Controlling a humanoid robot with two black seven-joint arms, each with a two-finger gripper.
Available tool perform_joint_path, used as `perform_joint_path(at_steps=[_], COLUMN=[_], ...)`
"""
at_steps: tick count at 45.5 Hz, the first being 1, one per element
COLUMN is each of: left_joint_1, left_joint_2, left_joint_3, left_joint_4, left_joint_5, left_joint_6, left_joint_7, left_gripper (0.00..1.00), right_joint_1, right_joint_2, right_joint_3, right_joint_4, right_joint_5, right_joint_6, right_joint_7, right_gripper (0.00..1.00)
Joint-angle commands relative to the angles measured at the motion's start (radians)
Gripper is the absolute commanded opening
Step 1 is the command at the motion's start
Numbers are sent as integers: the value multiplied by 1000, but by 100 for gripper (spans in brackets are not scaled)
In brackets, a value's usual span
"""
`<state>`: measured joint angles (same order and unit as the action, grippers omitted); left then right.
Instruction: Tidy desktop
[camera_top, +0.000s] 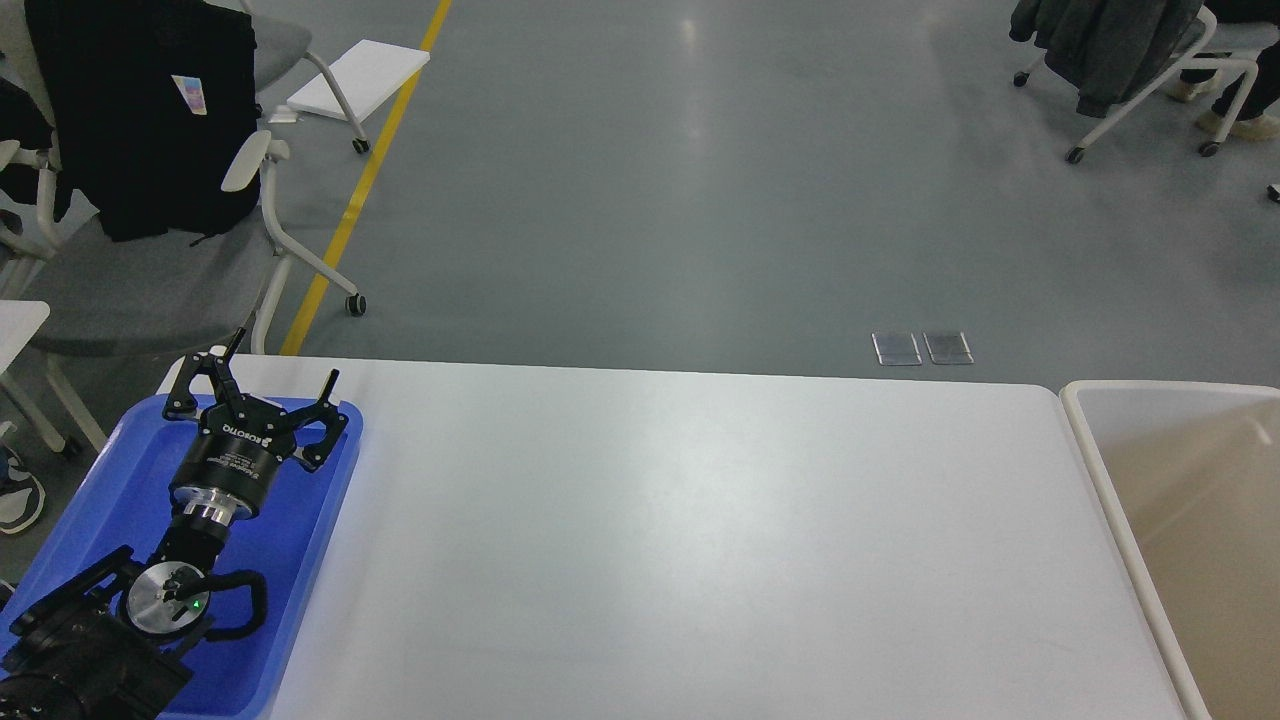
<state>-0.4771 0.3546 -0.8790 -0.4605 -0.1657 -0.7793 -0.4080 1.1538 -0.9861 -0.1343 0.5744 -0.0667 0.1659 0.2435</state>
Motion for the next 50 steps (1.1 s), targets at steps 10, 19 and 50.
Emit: perform_joint_path(at_steps=[10,19,50], left_joint_1=[2,2,2], left_joint_2=[1,1,1], left_joint_3=[0,0,0], left_joint_4=[0,0,0], left_joint_5=[0,0,0], left_joint_6=[0,0,0], left_joint_7=[0,-2,-2], left_gripper=[99,99,99], right_joint_1=[-95,-169,-554], right_joint_2=[67,139,550], right_joint_3=[607,739,955], right_joint_4=[-13,-5,2], right_joint_5=[-2,-15,-25], right_joint_6=[-8,6,156], right_joint_7=[10,109,355], right_gripper=[100,100,100])
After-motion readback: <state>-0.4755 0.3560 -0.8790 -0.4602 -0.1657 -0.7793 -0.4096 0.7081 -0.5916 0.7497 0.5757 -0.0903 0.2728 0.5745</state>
